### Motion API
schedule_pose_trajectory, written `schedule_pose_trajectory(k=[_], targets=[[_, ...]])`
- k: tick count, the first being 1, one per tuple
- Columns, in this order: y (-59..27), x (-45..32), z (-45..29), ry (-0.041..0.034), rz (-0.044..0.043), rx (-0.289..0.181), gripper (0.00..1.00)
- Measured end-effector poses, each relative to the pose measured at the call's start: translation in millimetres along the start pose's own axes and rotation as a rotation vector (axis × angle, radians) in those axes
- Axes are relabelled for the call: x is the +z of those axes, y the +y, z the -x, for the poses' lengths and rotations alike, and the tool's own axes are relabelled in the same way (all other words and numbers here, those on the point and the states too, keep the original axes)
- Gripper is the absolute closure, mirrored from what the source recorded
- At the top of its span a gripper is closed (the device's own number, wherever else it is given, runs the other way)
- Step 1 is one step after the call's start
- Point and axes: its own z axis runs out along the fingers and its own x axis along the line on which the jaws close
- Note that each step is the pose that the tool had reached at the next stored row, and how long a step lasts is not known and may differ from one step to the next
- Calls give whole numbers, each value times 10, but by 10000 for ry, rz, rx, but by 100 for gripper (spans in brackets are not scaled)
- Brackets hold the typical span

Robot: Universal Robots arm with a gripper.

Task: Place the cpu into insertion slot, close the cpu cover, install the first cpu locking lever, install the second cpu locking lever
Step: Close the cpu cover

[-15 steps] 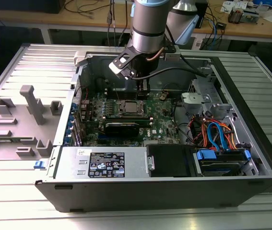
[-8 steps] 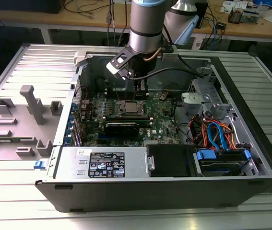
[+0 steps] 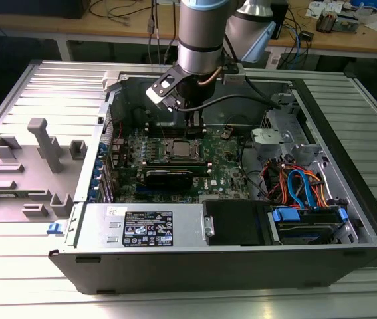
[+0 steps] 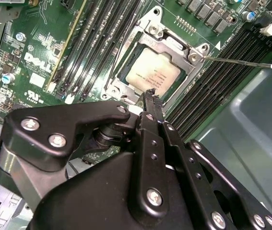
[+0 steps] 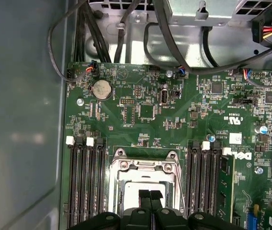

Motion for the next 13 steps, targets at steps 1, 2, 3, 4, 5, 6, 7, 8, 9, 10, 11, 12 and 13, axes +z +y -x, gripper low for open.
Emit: schedule_pose_trajectory(k=[1,2,3,4,5,6,7,8,9,10,11,12,13], targets=[[-21,8,-1,0,1,-14,89],[-42,16,-2,0,3,-28,89],[-68,25,-3,0,2,-44,89],[-88,33,-4,-1,3,-58,89],[-122,43,-6,-1,2,-71,89],[-305,79,-16,-3,39,-90,89],[-359,99,-18,-20,78,-136,89],[-404,217,-22,-19,79,-196,89],[-415,322,-23,-20,78,-206,89],[-417,347,-23,-20,79,-207,89],[-417,359,-23,-18,79,-208,89],[-417,367,-23,-17,78,-208,89],[-417,377,-23,-18,76,-208,89]])
